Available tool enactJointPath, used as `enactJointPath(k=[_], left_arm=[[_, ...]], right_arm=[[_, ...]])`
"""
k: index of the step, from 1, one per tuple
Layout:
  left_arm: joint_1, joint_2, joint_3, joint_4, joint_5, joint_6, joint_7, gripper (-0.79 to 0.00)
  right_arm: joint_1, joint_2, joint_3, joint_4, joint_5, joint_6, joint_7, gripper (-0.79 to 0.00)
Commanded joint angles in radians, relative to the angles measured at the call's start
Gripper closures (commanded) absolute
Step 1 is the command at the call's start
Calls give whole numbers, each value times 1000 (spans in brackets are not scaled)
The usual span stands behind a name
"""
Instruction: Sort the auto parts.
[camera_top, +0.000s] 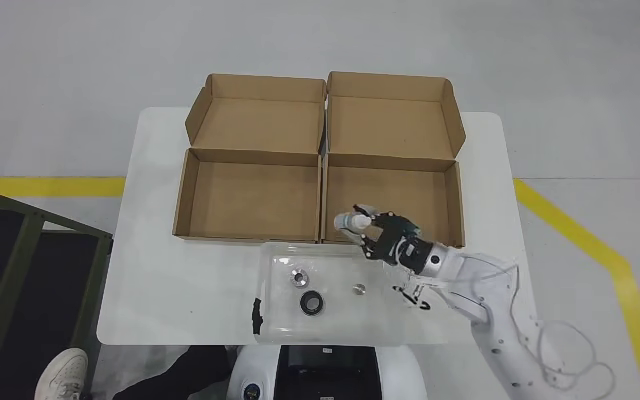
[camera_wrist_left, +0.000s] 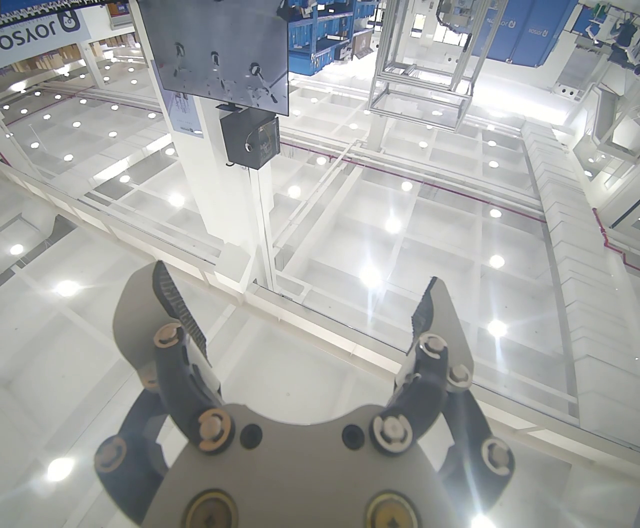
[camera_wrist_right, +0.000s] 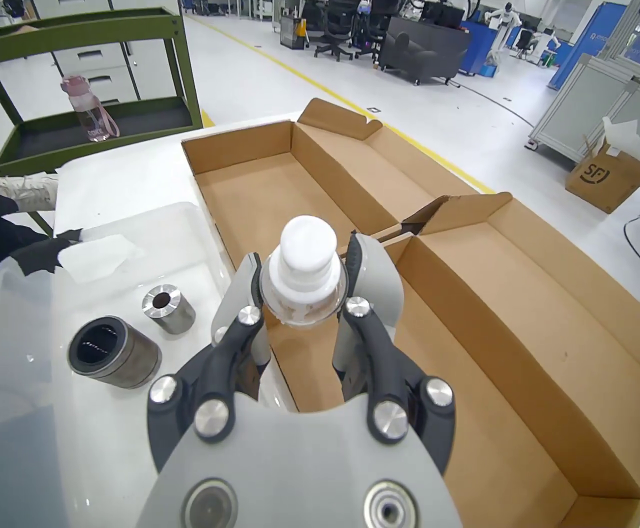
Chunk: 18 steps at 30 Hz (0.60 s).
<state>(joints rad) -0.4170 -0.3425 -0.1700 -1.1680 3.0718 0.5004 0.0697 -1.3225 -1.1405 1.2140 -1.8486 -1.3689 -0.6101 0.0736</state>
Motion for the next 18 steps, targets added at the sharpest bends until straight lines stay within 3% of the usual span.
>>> enactJointPath(k=[1, 18], left_arm=[[0, 0, 0, 0, 0, 0, 0, -785], [0, 0, 0, 0, 0, 0, 0, -785]], right_arm=[[23, -3, -15, 11, -11, 12, 18, 0], [238, -31, -128, 207, 22, 15, 208, 0]])
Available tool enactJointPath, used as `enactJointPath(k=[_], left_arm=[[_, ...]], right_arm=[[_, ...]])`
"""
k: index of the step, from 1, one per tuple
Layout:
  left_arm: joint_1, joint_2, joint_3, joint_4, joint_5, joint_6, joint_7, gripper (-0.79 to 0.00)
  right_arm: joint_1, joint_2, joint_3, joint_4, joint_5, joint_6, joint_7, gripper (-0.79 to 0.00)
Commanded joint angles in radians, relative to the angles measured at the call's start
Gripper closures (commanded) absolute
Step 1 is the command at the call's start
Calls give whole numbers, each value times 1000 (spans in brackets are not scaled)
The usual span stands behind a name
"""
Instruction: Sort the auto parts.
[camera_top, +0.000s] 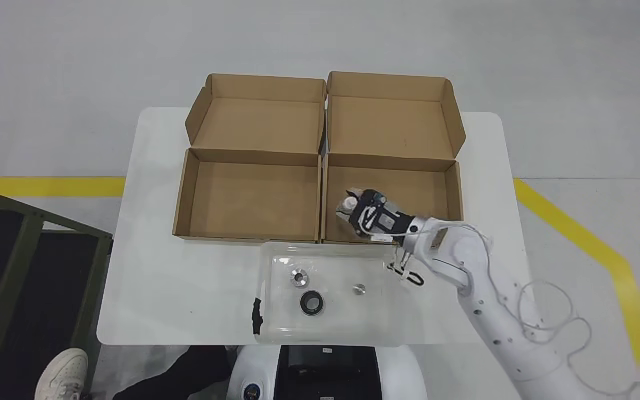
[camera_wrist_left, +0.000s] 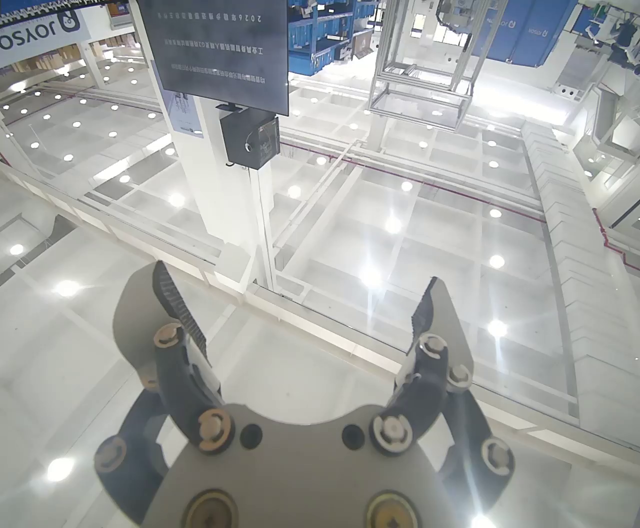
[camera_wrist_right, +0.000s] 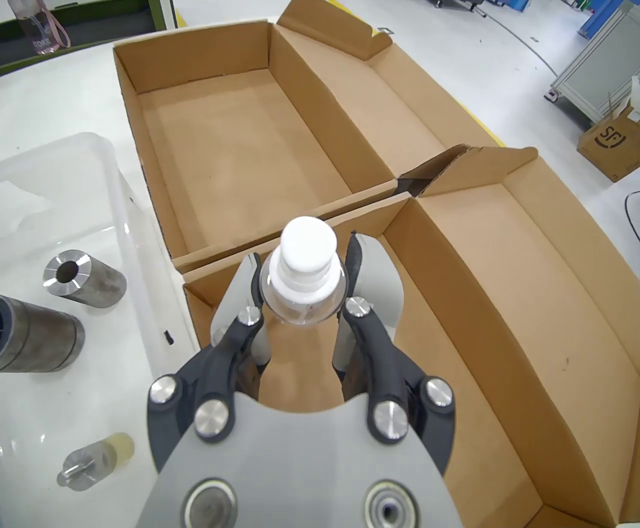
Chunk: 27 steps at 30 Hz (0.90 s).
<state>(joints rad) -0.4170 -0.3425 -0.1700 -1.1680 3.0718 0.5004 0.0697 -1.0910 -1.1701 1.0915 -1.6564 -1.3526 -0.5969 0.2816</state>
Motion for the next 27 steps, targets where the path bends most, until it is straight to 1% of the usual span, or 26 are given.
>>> enactJointPath(k=[1, 7, 8, 9, 11, 14, 15, 16, 17, 18, 23, 27], left_arm=[[0, 0, 0, 0, 0, 0, 0, -785], [0, 0, 0, 0, 0, 0, 0, -785], [0, 0, 0, 0, 0, 0, 0, -785], [0, 0, 0, 0, 0, 0, 0, -785], [0, 0, 0, 0, 0, 0, 0, -785], [0, 0, 0, 0, 0, 0, 0, -785], [0, 0, 0, 0, 0, 0, 0, -785], [0, 0, 0, 0, 0, 0, 0, -785], [0, 0, 0, 0, 0, 0, 0, -785], [0, 0, 0, 0, 0, 0, 0, -785], [0, 0, 0, 0, 0, 0, 0, -785], [0, 0, 0, 0, 0, 0, 0, -785]], right_arm=[[14, -3, -9, 28, 8, 5, 2, 0], [32, -8, -26, 62, 2, 13, 14, 0], [34, -8, -27, 65, 0, 14, 18, -9], [37, -8, -29, 68, -2, 15, 22, -55], [42, -10, -34, 75, -2, 13, 28, -108], [47, -11, -40, 82, -7, 18, 33, -256], [48, -11, -41, 83, -12, 23, 35, -339], [47, -12, -43, 82, -15, 27, 35, -474], [47, -12, -43, 83, -15, 29, 34, -690], [46, -13, -43, 85, -13, 32, 33, -785], [39, -13, -28, 77, 13, 50, 19, -785], [-1, -6, 18, 4, 45, 76, -17, -785]])
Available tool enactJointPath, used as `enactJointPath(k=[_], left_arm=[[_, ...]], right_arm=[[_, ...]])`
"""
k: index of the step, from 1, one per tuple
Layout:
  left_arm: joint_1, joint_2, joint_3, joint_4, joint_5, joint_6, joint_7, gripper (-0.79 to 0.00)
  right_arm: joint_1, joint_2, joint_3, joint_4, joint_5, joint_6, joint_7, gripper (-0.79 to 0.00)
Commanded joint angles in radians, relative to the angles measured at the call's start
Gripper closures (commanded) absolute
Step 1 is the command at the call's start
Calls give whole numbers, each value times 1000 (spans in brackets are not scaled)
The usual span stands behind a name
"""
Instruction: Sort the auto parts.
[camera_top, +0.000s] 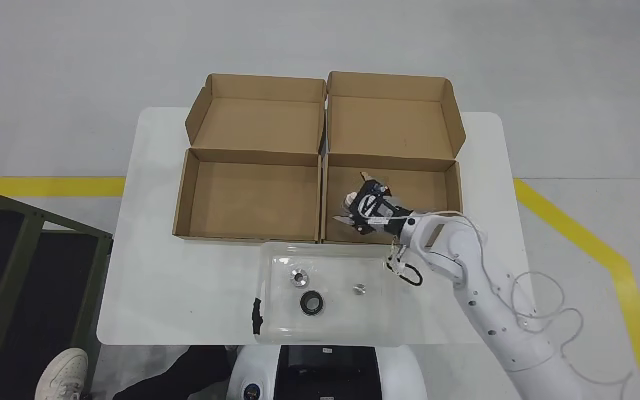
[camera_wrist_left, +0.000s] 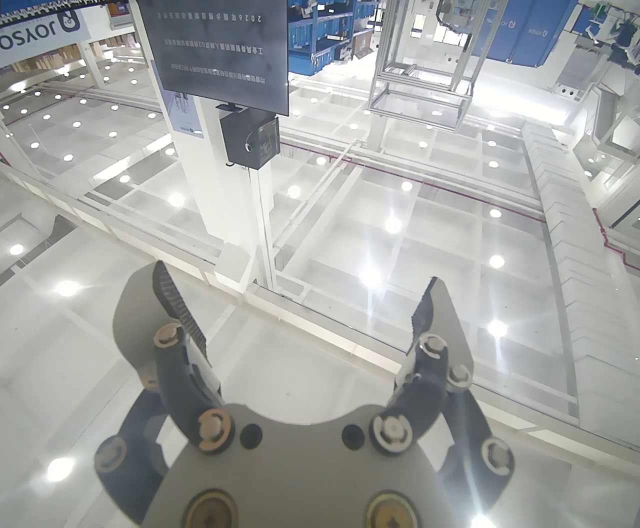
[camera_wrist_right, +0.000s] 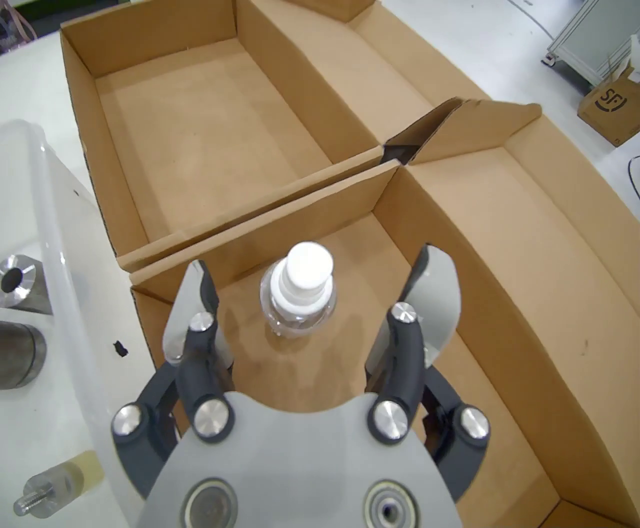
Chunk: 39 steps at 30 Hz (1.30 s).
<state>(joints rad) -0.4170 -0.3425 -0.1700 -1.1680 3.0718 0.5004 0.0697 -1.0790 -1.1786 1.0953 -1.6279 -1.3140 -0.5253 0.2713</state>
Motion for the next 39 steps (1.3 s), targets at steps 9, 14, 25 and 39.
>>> enactJointPath(k=[9, 14, 25, 39], left_arm=[[0, 0, 0, 0, 0, 0, 0, -785], [0, 0, 0, 0, 0, 0, 0, -785], [0, 0, 0, 0, 0, 0, 0, -785], [0, 0, 0, 0, 0, 0, 0, -785]], right_arm=[[-172, 37, 149, -309, 13, -77, 47, -785], [-277, 54, 190, -437, 14, -151, 87, -785], [-480, 86, 228, -607, -37, -328, 160, -785], [-466, 106, 218, -482, -186, -390, 152, -785]])
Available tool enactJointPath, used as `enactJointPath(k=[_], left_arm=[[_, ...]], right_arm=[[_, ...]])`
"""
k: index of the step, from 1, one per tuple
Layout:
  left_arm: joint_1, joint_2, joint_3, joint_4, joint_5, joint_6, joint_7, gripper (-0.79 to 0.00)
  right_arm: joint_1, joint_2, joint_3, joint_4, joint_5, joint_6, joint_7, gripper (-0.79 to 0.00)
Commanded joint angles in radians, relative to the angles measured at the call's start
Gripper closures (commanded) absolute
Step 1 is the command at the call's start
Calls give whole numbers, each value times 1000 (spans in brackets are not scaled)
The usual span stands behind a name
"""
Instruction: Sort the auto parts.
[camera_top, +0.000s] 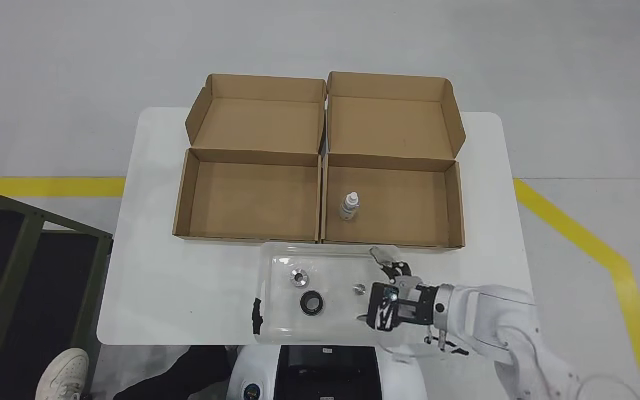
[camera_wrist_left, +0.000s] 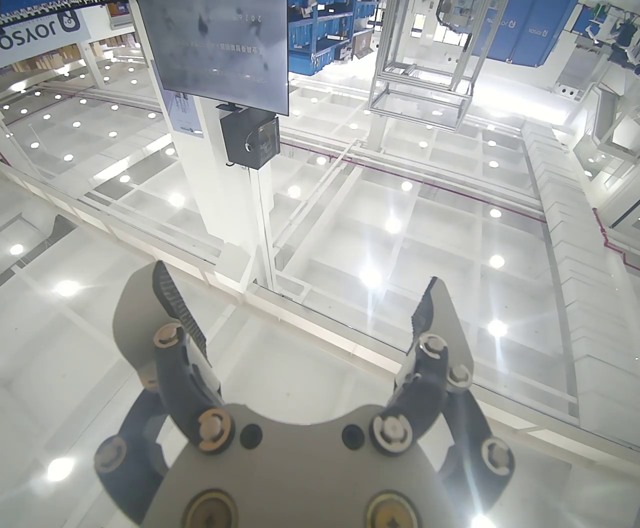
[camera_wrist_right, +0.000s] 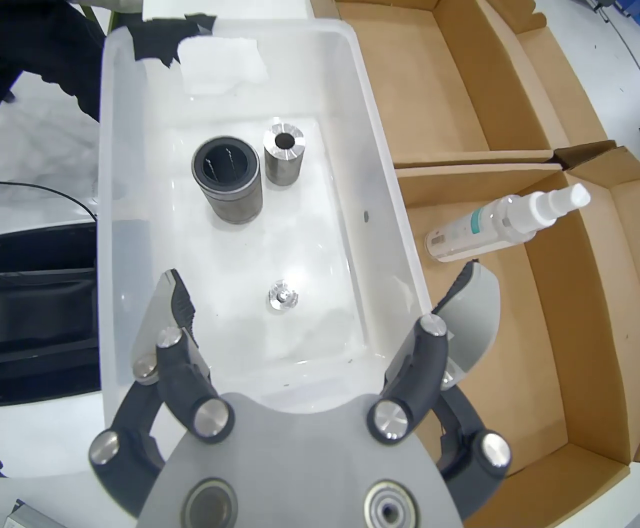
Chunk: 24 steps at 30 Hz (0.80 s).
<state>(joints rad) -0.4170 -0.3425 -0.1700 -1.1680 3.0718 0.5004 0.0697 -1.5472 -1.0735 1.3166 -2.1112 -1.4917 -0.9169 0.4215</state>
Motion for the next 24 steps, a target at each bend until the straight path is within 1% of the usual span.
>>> enactJointPath(k=[1, 7, 12, 19, 24], left_arm=[[0, 0, 0, 0, 0, 0, 0, -785], [0, 0, 0, 0, 0, 0, 0, -785], [0, 0, 0, 0, 0, 0, 0, -785], [0, 0, 0, 0, 0, 0, 0, -785], [0, 0, 0, 0, 0, 0, 0, -785]], right_arm=[[5, 2, -8, 1, -24, 1, 7, -785], [3, 7, -29, -16, -67, -6, 20, -785], [-1, 11, -54, -15, -95, -12, 57, -785], [16, 9, -99, -4, -64, 7, 127, -785], [42, 7, -121, 17, -51, 34, 165, -646]])
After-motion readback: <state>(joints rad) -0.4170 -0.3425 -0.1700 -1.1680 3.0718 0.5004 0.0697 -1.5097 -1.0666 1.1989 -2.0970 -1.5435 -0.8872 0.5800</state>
